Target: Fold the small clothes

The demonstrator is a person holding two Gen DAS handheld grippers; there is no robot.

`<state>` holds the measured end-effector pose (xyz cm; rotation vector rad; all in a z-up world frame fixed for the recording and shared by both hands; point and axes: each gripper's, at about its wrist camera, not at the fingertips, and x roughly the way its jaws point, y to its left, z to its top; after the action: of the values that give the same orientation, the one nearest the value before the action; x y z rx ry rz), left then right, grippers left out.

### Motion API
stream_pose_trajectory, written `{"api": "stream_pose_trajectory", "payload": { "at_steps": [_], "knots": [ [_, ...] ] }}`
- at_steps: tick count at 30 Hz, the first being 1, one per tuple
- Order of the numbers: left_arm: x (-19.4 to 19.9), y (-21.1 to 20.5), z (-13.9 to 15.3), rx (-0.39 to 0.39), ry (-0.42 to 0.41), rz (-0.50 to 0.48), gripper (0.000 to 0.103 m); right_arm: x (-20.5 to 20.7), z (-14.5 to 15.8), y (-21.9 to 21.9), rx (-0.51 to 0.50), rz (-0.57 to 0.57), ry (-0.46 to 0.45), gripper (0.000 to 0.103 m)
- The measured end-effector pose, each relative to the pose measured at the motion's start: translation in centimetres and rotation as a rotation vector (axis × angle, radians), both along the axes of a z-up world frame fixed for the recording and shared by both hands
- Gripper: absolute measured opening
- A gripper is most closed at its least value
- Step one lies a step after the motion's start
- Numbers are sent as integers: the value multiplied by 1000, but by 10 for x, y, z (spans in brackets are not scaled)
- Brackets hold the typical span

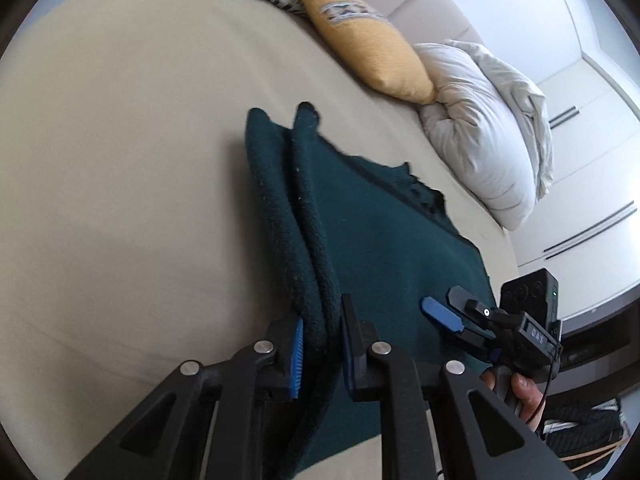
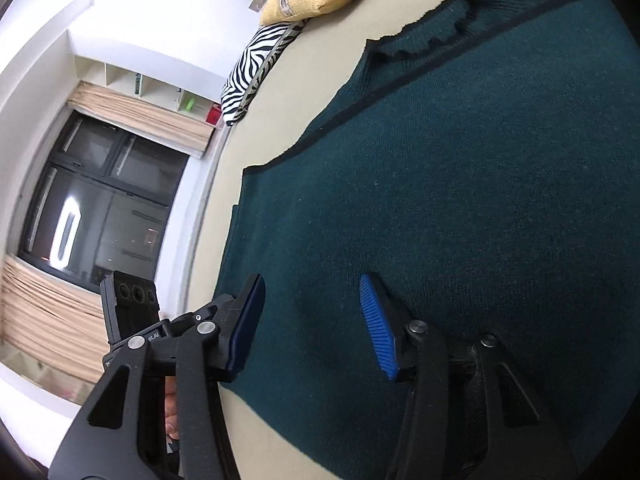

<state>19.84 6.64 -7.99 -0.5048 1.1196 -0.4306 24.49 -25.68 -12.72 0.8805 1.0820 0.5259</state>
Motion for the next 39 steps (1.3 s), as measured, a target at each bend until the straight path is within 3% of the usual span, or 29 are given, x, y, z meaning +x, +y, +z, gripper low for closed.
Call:
{"api": "stream_pose_trajectory", "payload": {
  "at_steps": [4,8,12,15,17,21,23,29,33,35,37,39],
  "knots": [
    [1,-46,36,22,-56,-69,16,-6,10,-41,91,-86,-10,49],
    [7,-121,56,7,-91,-166,16,-15,6,-101,207,-165,-2,51],
    [17,-209,36,-28,-76,-261,18,-25,-12,-154,276,-218,37,50],
    [18,-243,-1,-96,45,-288,21,-27,-22,-174,346,-242,43,50],
    [2,-241,10,-162,5,-313,21,-28,-25,-179,364,-236,44,50],
    [-15,-204,48,-177,-132,-294,27,-23,-22,-178,316,-202,51,50],
    [-12,-183,54,-141,-165,-245,28,-21,-18,-177,277,-196,66,50],
    [-20,-131,18,-111,-99,-170,27,-17,-3,-159,109,-189,163,50],
    [-25,-129,8,-108,-83,-174,27,-5,7,-134,9,-142,194,50],
    [-24,-132,10,-99,-91,-179,27,0,15,-123,-68,-119,186,21],
    [-24,-133,13,-99,-101,-187,28,3,22,-118,-118,-112,180,11],
    [-23,-138,16,-93,-110,-188,32,2,31,-119,-149,-111,154,11]
  ]
}}
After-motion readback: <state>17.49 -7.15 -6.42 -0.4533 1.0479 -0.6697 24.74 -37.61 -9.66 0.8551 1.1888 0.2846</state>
